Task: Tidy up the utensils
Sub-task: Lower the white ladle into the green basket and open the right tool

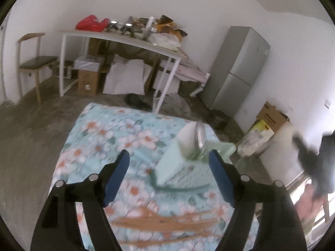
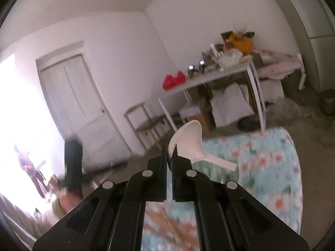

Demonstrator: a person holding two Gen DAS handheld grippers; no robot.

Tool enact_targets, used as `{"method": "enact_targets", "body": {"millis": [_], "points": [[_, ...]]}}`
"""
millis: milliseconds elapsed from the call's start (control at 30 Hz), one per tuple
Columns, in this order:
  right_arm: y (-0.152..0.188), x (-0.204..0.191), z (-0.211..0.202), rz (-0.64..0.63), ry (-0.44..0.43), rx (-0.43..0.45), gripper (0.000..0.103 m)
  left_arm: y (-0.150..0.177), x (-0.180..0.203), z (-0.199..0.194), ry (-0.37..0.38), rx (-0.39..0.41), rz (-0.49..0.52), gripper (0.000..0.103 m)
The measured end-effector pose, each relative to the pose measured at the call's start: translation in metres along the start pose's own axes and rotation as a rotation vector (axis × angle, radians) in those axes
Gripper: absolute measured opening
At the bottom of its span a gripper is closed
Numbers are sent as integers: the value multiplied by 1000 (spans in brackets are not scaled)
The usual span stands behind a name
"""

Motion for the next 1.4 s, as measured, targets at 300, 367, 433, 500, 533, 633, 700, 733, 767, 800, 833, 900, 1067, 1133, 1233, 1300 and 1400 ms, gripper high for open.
{"method": "enact_targets", "body": {"millis": [300,367,433,500,533,633,700,733,767,800,833,900,1067,1133,1233,1300,1400], "points": [[-32,17,30,81,-96,9,2,60,-31,-40,-92,-3,-68,79],[-29,24,41,114,-100,-22,2,69,-37,-43,-103,-9,-86,79],[-22,29,47,145,-90,-44,2,77,-44,-48,-116,-10,-111,79],[-20,29,44,158,-89,-42,2,82,-51,-53,-120,-5,-133,79],[-20,27,41,157,-88,-37,2,84,-54,-54,-122,-4,-140,79],[-25,15,22,142,-87,-17,2,86,-59,-55,-123,-4,-149,79],[-28,4,6,124,-99,-5,2,88,-61,-55,-121,-9,-145,79],[-28,-3,-4,119,-113,-5,2,88,-60,-52,-119,-11,-144,79],[-29,-6,-4,118,-117,-6,2,88,-60,-51,-115,-13,-144,79],[-28,-10,-10,116,-121,-14,2,88,-60,-50,-110,-17,-148,79],[-26,-11,-12,117,-122,-22,2,89,-61,-49,-104,-19,-152,79],[-21,-12,-14,125,-119,-49,2,90,-61,-47,-98,-22,-160,79],[-6,4,11,179,-94,-146,2,92,-60,-45,-93,-29,-171,79],[0,12,25,192,-67,-181,2,93,-59,-47,-96,-24,-173,79],[5,30,50,216,-34,-232,2,94,-59,-48,-100,-19,-179,79],[5,40,68,215,-36,-266,3,96,-60,-49,-100,-22,-183,79],[11,60,91,210,31,-340,11,97,-60,-48,-97,-28,-189,79]]}}
Point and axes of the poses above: each gripper's, at about its wrist camera, not at the fingertips, and z roughly the way its jaws point, x to its right, y to its underside, the point moved 1 cm from there along z, roughly the way its jaws point, and after that the axes turned 7 degrees about y, right-handed, at the moved point
